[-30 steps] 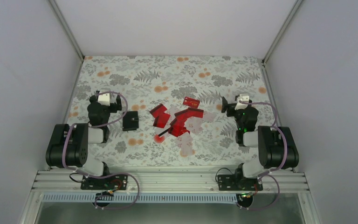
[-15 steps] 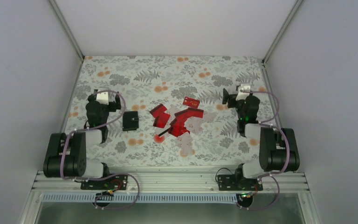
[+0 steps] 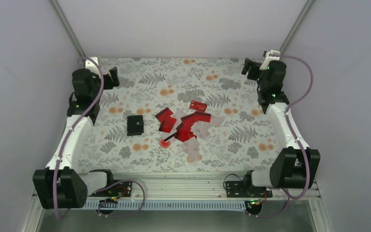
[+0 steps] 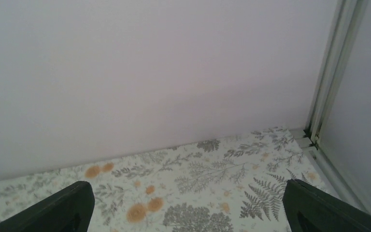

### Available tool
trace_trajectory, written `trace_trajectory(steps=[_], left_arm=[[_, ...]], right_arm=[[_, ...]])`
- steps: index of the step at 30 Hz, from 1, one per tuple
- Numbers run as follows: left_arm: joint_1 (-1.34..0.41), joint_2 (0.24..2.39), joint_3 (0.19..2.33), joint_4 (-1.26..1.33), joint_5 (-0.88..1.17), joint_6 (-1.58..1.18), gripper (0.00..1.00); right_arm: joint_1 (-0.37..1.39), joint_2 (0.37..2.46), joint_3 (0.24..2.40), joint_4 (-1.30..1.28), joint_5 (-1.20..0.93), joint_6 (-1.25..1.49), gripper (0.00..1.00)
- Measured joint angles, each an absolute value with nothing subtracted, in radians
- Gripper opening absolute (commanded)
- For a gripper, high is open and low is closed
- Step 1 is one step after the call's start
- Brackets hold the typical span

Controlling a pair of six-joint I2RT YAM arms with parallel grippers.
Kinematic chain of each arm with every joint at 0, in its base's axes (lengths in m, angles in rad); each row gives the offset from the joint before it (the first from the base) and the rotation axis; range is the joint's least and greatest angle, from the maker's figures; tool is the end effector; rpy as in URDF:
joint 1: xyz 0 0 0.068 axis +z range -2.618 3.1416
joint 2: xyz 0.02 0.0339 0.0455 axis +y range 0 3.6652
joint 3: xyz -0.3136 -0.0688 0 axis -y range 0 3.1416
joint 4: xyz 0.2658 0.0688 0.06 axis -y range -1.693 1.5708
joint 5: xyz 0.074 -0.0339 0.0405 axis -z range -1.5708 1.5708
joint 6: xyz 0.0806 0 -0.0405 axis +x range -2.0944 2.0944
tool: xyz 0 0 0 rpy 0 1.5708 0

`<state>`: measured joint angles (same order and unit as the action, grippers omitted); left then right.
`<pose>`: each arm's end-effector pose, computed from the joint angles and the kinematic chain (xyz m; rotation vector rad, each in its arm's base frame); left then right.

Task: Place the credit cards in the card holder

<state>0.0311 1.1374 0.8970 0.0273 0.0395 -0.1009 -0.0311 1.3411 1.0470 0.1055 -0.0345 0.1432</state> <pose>0.3117 0.0065 0.3604 -0.0893 1.7823 -0.0855 0.3721 -0.0088 0.3703 0.1282 1.7559 0.1119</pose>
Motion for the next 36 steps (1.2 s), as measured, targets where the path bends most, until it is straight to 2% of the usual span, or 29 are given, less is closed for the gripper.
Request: trace_trajectory(steps=[5, 7, 11, 15, 19, 25, 31, 36], left_arm=[[0.051, 1.235, 1.132, -0.303, 0.035, -0.192, 1.00], [0.058, 1.285, 1.182, -0.413, 0.049, -0.220, 0.97], [0.062, 1.333, 1.169, -0.591, 0.110, -0.259, 0.90], [0.062, 1.347, 1.122, -0.711, 0.178, -0.274, 0.82], [0.062, 1.416, 1.072, -0.748, 0.242, -0.269, 0.71], [0.062, 1.541, 0.988, -0.762, 0.308, -0.266, 0.59], [0.062, 1.581, 0.958, -0.730, 0.313, -0.275, 0.53], [0.059, 1.632, 0.945, -0.674, 0.331, -0.276, 0.50]], right_arm=[[-0.039, 1.425, 1.298, -0.150, -0.029, 0.292, 0.99], [-0.045, 1.472, 1.398, -0.251, -0.051, 0.331, 0.99], [-0.038, 1.561, 1.552, -0.426, -0.082, 0.382, 0.99], [0.012, 1.607, 1.618, -0.569, -0.078, 0.411, 0.99], [0.139, 1.620, 1.630, -0.673, -0.073, 0.442, 0.99], [0.374, 1.672, 1.644, -0.757, -0.039, 0.499, 0.99], [0.590, 1.815, 1.704, -0.807, -0.014, 0.548, 0.99], [0.722, 1.970, 1.860, -0.860, -0.003, 0.566, 0.99]])
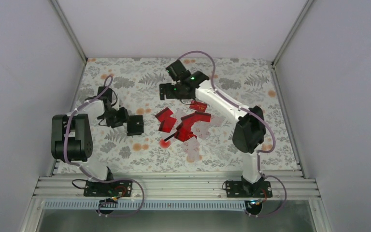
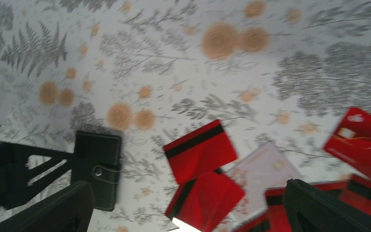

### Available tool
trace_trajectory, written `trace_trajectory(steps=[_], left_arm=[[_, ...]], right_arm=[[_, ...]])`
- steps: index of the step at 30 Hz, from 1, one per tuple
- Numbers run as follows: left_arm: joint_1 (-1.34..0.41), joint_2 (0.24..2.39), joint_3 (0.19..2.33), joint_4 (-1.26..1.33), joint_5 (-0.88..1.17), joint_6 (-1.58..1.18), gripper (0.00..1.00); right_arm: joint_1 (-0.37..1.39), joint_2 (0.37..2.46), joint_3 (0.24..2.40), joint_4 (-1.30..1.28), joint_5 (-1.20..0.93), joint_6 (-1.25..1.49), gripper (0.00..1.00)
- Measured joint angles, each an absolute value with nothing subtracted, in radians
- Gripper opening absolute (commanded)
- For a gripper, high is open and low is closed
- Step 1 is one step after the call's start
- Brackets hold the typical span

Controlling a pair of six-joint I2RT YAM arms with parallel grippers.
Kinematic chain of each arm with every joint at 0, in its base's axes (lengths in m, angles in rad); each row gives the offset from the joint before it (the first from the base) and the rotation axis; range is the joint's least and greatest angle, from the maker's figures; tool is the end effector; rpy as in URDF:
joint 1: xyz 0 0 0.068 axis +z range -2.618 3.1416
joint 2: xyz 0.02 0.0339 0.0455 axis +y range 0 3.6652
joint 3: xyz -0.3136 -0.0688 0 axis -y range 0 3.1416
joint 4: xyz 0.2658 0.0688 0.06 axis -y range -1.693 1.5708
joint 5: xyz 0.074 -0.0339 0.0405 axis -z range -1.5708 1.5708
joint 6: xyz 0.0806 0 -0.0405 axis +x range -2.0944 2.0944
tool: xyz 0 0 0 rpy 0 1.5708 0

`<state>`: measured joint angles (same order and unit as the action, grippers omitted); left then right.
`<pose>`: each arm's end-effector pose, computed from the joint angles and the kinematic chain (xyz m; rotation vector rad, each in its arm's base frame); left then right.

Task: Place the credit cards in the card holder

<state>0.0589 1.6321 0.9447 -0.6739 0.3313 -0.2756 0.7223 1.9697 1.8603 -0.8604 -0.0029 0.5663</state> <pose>0.3150 -0.0077 0.1573 -0.4363 2.8933 -0.5195 0.3750 0.3307 0.3056 -0.2053 2.6119 0.4907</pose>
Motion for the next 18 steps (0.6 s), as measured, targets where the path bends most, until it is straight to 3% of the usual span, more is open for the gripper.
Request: trace_trajectory(steps=[8, 18], left_arm=[[0.024, 1.669, 0.919, -0.618, 0.337, -0.289, 0.46], [-0.021, 1.604, 0.822, -0.547, 0.364, -0.339, 0.35]], right_arm=[[0.820, 2.118, 1.998, -0.902, -0.042, 0.578, 0.97], [0.831, 2.166, 1.994, -0.941, -0.080, 0.559, 0.89]])
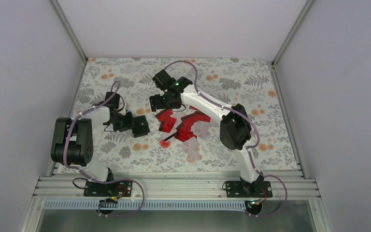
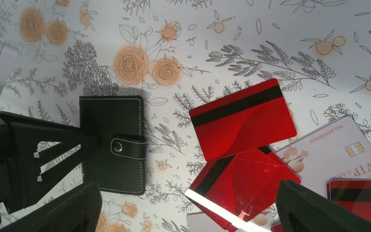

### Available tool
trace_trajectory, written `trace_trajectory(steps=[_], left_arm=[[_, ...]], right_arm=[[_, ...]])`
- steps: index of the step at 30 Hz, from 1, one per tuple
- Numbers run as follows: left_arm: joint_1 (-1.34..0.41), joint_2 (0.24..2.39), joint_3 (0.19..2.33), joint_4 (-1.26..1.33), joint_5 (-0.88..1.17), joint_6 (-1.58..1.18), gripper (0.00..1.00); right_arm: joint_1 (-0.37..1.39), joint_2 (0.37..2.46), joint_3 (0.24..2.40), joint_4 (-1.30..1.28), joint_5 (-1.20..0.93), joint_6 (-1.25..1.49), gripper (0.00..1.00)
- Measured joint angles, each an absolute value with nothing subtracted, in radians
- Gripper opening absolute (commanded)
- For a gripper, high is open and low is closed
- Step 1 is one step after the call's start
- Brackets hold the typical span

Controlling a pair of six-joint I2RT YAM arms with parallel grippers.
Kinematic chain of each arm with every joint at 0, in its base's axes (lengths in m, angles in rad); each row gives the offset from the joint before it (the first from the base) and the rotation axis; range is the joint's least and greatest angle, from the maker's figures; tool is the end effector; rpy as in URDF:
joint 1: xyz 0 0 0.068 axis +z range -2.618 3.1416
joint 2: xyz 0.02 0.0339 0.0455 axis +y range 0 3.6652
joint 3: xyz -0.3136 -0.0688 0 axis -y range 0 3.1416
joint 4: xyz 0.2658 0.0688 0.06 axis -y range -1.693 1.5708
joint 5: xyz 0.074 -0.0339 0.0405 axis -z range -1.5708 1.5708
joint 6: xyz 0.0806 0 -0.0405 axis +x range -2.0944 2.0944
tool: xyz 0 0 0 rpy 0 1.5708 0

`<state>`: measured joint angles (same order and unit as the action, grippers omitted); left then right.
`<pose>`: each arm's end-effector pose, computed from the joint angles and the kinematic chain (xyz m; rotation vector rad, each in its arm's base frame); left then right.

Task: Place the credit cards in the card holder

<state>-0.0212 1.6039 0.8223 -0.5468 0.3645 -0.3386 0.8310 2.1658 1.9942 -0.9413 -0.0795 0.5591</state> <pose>0.2965 -0.0350 0.1373 -0.3956 2.8854 -0.5914 0.3567 0.4003 0.2485 -0.4047 2.7674 0.5028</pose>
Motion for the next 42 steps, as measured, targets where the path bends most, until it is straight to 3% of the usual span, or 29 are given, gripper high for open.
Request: trace_trajectory(steps=[9, 12, 21, 42], left_arm=[[-0.121, 1.601, 0.815, -0.540, 0.386, -0.374, 0.34], [-0.133, 1.601, 0.815, -0.541, 0.387, -0.378, 0.34], [-0.138, 1.601, 0.862, -0.617, 0.325, -0.369, 0.35], [-0.104, 1.668, 0.889, -0.553, 0.402, -0.295, 0.34]], right_arm=[[0.832, 2.167, 1.952, -0.936, -0.122, 0.545, 0.84], [0.833, 2.167, 1.927, -0.922, -0.134, 0.533, 0.77], [0.863, 2.184, 1.875, -0.896, -0.148, 0.487, 0.73], [0.940, 2.394, 2.068, -0.928, -0.146, 0.441, 0.64]])
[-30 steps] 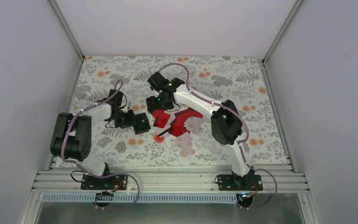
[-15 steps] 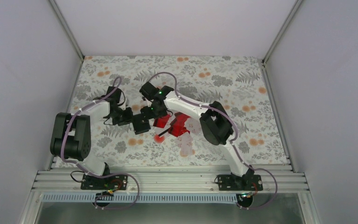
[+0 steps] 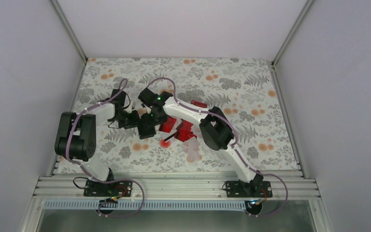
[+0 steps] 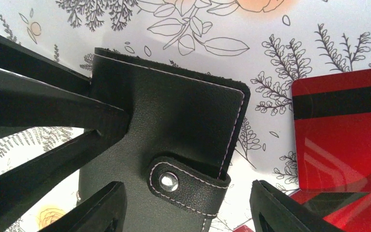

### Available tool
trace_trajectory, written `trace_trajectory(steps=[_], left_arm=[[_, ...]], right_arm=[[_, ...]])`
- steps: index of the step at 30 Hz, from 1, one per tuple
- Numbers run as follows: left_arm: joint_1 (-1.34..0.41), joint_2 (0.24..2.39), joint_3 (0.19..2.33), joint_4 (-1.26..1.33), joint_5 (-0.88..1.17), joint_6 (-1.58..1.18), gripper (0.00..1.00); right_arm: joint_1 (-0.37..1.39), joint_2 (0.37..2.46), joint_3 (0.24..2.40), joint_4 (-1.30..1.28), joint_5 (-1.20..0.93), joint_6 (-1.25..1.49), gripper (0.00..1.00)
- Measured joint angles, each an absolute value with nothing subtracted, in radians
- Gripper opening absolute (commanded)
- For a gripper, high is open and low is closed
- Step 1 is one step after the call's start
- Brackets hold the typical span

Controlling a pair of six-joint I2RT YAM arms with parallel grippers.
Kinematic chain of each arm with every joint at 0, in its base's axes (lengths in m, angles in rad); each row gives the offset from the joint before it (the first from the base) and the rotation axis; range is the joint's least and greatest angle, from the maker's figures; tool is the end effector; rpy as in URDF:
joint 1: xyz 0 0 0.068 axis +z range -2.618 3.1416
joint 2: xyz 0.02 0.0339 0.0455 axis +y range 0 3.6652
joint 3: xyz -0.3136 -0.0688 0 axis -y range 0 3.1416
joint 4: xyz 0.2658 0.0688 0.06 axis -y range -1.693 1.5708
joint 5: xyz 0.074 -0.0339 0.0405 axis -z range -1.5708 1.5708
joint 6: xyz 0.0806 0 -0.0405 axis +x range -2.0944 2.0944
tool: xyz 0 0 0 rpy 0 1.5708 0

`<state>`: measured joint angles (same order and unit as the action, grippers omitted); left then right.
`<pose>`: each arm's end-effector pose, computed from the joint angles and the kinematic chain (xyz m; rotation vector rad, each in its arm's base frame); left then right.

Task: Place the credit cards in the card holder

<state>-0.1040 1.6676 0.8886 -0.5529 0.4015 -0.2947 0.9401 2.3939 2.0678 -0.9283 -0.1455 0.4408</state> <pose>0.3117 -0.0642 0.1376 -0.2069 2.9118 -0.6514 0.3260 0.4663 0.1523 -0.7631 2.8538 0.4661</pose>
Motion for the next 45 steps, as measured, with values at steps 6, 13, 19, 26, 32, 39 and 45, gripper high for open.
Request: trace_trajectory(steps=[6, 13, 19, 26, 32, 39, 45], left_arm=[[-0.102, 1.671, 0.888, -0.547, 0.416, -0.288, 0.34], [-0.102, 1.671, 0.884, -0.540, 0.424, -0.288, 0.33], [-0.102, 1.671, 0.883, -0.537, 0.426, -0.288, 0.33], [-0.102, 1.671, 0.883, -0.537, 0.422, -0.288, 0.31], [-0.102, 1.671, 0.883, -0.536, 0.414, -0.288, 0.31], [-0.102, 1.671, 0.883, -0.537, 0.411, -0.277, 0.30], [-0.105, 1.673, 0.883, -0.536, 0.411, -0.276, 0.30]], right_arm=[[0.941, 2.400, 2.070, -0.934, -0.142, 0.443, 0.60], [0.941, 2.413, 2.084, -0.936, -0.139, 0.444, 0.56], [0.941, 2.423, 2.084, -0.940, -0.140, 0.443, 0.54], [0.941, 2.425, 2.084, -0.943, -0.126, 0.441, 0.51], [0.944, 2.425, 2.084, -0.949, -0.096, 0.434, 0.42], [0.945, 2.425, 2.083, -0.945, -0.089, 0.414, 0.32], [0.946, 2.425, 2.083, -0.944, -0.080, 0.399, 0.27]])
